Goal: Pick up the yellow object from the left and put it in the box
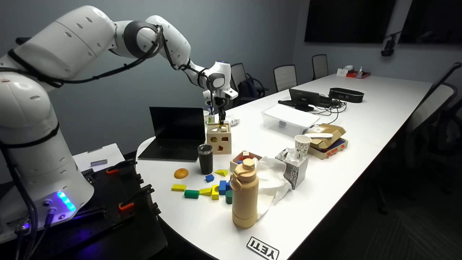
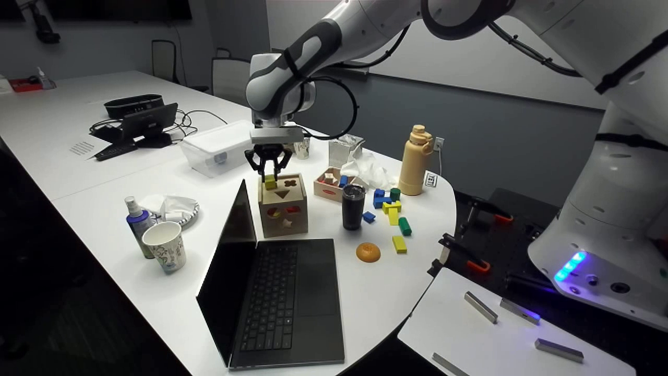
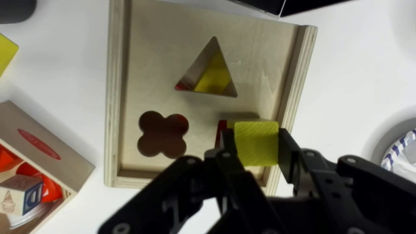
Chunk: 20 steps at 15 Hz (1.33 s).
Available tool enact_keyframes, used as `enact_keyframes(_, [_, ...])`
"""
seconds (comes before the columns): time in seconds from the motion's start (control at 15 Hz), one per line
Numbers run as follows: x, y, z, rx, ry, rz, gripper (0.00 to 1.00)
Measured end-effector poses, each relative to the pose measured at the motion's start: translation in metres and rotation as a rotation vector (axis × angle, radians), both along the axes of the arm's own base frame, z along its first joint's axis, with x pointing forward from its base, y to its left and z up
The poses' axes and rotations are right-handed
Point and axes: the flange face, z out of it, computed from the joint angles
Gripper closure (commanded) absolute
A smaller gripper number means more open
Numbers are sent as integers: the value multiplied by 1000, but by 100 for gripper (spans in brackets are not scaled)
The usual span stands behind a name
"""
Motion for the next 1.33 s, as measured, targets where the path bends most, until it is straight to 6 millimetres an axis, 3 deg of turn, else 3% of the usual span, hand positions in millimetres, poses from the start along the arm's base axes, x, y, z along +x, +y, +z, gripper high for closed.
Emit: enact_keyframes(1.33, [1,-1,-4,-38,2,-82,90])
